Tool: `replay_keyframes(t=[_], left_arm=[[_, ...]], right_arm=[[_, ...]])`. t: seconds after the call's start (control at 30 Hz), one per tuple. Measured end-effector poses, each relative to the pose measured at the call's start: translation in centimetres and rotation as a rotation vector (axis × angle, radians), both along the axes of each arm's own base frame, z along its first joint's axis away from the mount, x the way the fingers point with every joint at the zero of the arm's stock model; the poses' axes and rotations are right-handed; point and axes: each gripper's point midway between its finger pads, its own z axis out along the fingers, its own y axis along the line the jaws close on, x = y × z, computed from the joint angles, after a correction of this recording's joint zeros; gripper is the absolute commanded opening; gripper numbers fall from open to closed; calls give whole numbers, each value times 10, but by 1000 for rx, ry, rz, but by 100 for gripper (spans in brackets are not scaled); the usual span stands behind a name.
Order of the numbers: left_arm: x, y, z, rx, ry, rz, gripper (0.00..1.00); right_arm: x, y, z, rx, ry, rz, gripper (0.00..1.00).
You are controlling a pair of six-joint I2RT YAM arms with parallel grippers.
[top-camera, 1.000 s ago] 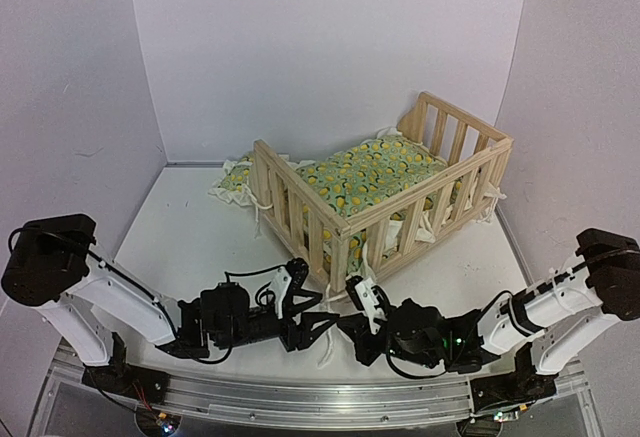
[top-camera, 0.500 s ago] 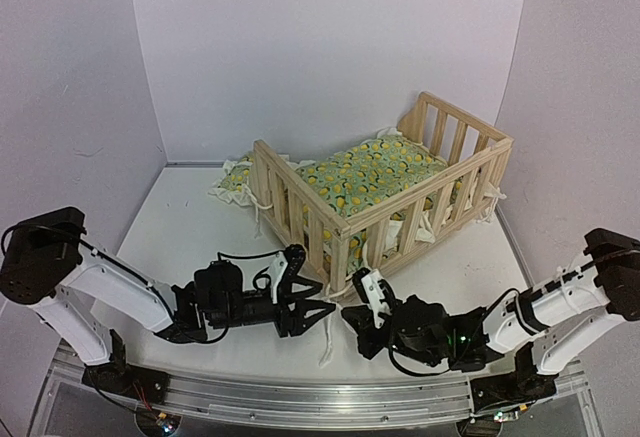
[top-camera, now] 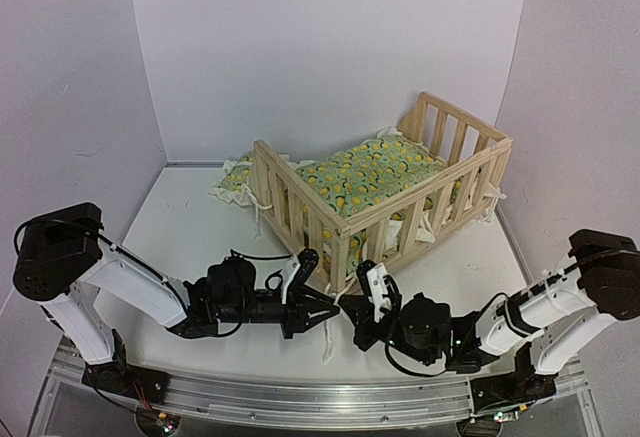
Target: Set up the pet bed
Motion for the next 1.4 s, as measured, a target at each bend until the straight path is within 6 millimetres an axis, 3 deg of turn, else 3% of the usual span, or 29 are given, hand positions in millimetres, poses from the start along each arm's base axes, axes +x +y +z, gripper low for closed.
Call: replay_keyframes(t=[0.23,0.37,0.47,0.6,0.7,0.77,0.87,1.13,1.4], left_arm=[[-2,0,-1,-4,38,-5,20],[-2,2,-2,-1,39,-4,28],[-3,15,0,6,27,14,38],[0,36,33,-27,-43,64,42],[6,47,66,-72,-128,112,35],[11,48,73,-58,-184,129,22],[14,43,65,6,-266,109,21],[13,23,17,200,-482,-33,18],[19,16,-7,294,-627,-85,26]], right_arm=[[4,6,-4,60,-22,13,0],[4,6,-3,99,-33,24,0],[4,5,-1,122,-38,30,0],[3,6,1,134,-44,42,0],[3,6,1,135,-52,52,0],[2,5,1,133,-57,56,0],[2,5,0,126,-62,58,0],[0,4,0,118,-70,67,0],[-3,7,0,117,-74,95,0]])
